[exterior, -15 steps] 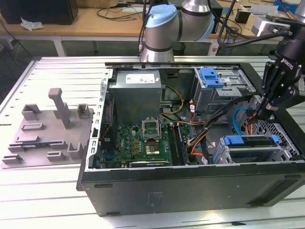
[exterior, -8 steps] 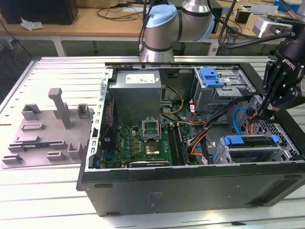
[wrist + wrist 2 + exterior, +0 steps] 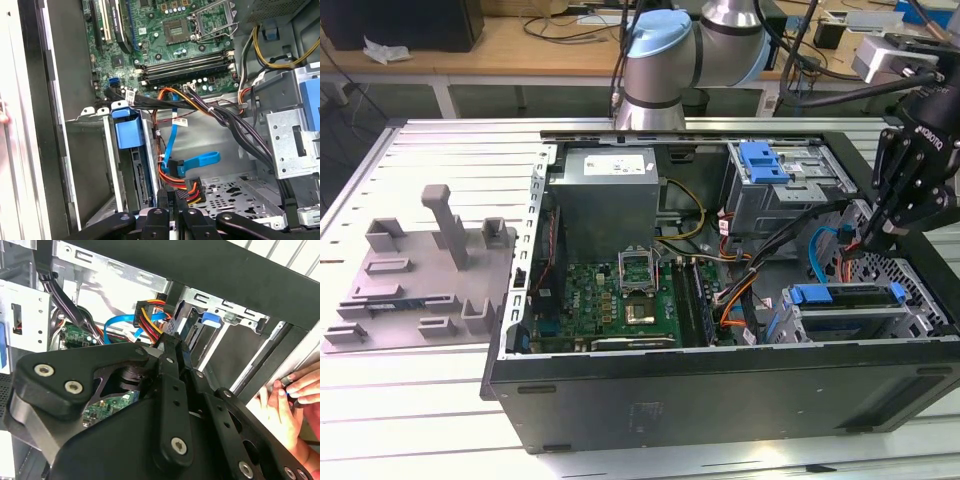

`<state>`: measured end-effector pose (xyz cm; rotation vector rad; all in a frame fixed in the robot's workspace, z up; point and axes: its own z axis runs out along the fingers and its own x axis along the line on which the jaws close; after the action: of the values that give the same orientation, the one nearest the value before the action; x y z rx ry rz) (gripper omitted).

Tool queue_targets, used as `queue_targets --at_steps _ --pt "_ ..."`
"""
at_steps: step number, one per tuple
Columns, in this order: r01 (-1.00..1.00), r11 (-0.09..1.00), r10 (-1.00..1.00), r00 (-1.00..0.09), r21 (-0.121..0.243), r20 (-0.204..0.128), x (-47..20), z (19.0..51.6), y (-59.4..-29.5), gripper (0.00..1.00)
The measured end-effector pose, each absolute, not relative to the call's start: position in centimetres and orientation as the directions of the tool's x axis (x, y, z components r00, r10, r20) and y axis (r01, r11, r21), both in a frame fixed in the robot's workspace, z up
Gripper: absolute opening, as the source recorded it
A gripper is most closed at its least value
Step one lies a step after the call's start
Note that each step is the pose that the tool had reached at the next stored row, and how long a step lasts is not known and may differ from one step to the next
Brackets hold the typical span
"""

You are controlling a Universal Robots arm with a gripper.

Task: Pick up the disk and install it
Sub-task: 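Insert the first disk wire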

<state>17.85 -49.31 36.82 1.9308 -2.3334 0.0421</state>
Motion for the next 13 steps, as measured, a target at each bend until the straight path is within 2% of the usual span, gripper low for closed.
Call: queue_targets --at_steps 8,13 --pt "-0.982 0.184 -0.979 -0.179 0.040 0.092 17.5 37.2 -50.3 0.17" --pt "-0.983 0.183 -0.982 -0.180 0.034 0.064 17.1 37.3 -51.1 0.17"
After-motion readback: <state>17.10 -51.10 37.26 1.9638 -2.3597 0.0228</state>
